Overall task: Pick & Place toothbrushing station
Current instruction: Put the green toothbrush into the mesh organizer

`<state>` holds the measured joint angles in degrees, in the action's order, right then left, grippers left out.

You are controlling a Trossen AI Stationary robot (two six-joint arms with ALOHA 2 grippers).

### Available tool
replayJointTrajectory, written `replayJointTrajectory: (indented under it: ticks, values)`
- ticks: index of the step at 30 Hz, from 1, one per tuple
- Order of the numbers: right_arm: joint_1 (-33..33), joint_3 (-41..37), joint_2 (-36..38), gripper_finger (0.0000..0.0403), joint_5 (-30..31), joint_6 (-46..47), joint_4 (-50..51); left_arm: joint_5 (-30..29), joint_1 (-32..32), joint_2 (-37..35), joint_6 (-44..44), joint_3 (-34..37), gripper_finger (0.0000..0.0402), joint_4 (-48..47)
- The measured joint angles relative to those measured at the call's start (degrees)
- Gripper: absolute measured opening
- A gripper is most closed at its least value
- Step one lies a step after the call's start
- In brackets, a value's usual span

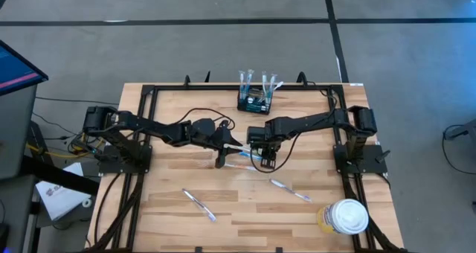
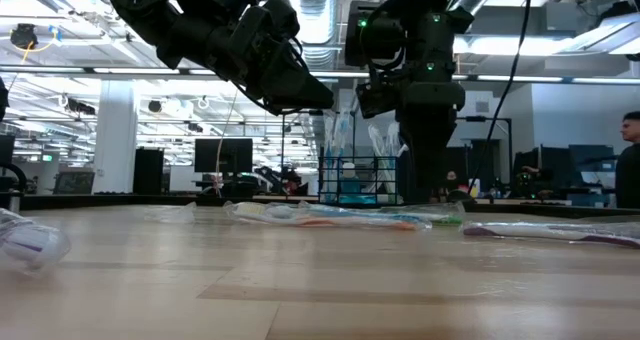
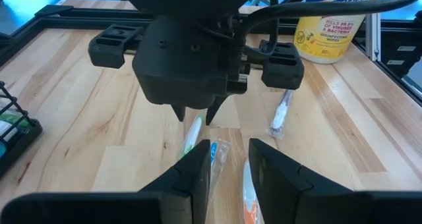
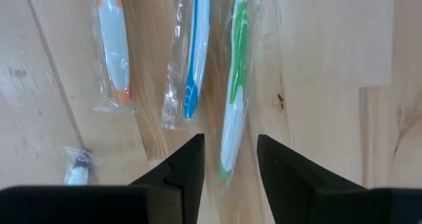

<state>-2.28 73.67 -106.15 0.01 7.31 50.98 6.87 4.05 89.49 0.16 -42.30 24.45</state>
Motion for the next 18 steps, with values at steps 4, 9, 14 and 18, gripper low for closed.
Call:
replayJointTrajectory:
  ticks: [4,9,14,18]
  values:
    - [0.0,-0.2,0.0,0.0130,0.0,0.0,-0.2,0.0,0.0,0.0,0.0,0.0,0.0099,0.0]
    - [0.0,-4.4,-0.1,0.0130,0.0,-0.3,-3.1,0.0,0.0,0.0,0.0,0.0,0.0099,0.0]
    - [-0.6,-7.3,-0.1,0.0129,0.0,1.3,-5.6,0.0,0.0,0.0,0.0,0.0,0.0099,0.0]
    - [-0.6,-8.8,-0.1,0.0124,0.0,1.6,-7.3,0.0,0.0,0.0,0.0,0.0,0.0099,0.0]
